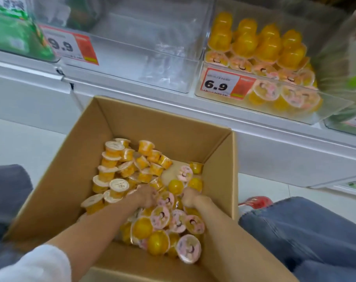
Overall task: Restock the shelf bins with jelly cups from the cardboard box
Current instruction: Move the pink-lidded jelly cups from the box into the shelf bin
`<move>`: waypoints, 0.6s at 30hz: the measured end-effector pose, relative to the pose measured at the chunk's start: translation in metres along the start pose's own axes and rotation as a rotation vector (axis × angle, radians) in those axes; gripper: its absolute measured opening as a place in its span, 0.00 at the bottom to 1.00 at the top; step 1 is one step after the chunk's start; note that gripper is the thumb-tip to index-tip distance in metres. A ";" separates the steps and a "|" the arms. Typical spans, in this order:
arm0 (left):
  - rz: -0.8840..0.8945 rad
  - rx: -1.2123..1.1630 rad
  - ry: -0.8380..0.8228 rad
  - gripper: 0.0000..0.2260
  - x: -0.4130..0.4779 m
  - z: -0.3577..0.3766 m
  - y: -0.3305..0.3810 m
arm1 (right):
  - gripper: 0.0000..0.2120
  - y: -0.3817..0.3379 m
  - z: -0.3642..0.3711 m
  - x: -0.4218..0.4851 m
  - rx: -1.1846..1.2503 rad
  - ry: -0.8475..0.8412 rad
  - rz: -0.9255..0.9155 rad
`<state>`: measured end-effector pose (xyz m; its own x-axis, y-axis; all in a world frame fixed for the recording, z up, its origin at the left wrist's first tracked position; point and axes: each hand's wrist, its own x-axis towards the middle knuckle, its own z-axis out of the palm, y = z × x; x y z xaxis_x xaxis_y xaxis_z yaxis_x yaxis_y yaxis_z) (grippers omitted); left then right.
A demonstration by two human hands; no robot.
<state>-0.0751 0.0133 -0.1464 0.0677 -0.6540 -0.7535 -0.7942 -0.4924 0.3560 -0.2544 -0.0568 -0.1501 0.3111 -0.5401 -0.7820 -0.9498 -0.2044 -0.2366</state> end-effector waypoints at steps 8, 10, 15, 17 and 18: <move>-0.113 -0.066 0.132 0.25 0.012 0.025 -0.018 | 0.13 -0.007 0.053 0.027 0.036 0.024 0.080; -0.105 -0.072 0.092 0.24 0.011 0.025 -0.022 | 0.16 0.003 0.070 0.050 0.047 -0.001 0.073; -0.093 -0.273 0.116 0.23 0.008 0.020 -0.023 | 0.18 -0.014 0.048 0.026 0.383 0.062 -0.030; -0.113 -0.426 0.139 0.22 0.011 0.015 -0.023 | 0.15 -0.023 0.038 0.019 0.540 0.115 -0.069; -0.116 -0.530 0.147 0.22 0.010 0.009 -0.020 | 0.17 -0.027 0.033 0.018 0.618 0.133 -0.080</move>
<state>-0.0639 0.0221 -0.1665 0.2500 -0.6329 -0.7327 -0.3675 -0.7622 0.5329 -0.2243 -0.0335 -0.1767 0.3455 -0.6474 -0.6794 -0.7545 0.2388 -0.6113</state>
